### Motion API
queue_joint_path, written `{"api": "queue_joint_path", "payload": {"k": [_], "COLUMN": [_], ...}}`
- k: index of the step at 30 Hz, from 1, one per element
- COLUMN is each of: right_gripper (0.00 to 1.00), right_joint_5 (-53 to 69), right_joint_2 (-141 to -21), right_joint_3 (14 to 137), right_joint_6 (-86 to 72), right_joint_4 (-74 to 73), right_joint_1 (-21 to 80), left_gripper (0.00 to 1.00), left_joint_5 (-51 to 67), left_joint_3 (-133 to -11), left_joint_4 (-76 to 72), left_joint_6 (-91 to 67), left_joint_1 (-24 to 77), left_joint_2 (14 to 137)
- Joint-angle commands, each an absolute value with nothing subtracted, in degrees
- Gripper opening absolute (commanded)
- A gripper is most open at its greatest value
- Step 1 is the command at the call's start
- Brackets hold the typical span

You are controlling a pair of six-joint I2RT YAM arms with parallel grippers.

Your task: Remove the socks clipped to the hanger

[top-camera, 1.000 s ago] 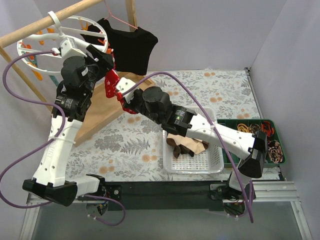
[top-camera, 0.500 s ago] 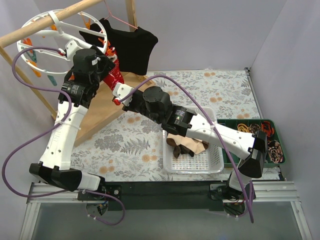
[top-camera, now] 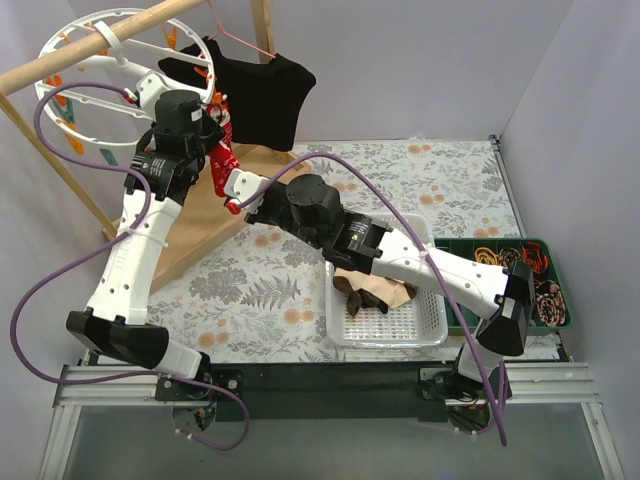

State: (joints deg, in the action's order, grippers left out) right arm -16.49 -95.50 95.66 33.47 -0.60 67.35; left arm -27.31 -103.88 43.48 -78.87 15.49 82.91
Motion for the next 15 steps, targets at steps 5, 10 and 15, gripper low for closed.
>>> {"api": "queue_joint_path", "payload": {"k": [5,10,15], "right_gripper": [0.01,0.01,0.01], "right_joint_5": [-17.0,-18.4,-22.9], "right_joint_2": [-91.4,-90.7,-89.7], "right_joint_3": [94.7,92.8,90.5], "right_joint_6": [33.6,32.5,31.4], "right_joint_4": [3.1,3.3,3.3], "right_joint_1": [67.4,67.4,67.3], "left_gripper": [0.23,0.0,0.0], "left_joint_5": [-28.9,-28.0,-26.1], "left_joint_3": [-105.6,-103.6,-100.8], "left_joint_4": [40.4,38.9,36.8], "left_joint_6": [-74.6,-74.3,-74.1], "left_joint_1": [14.9,14.9,14.9], "left_joint_2": [82.3,80.8,78.3]}}
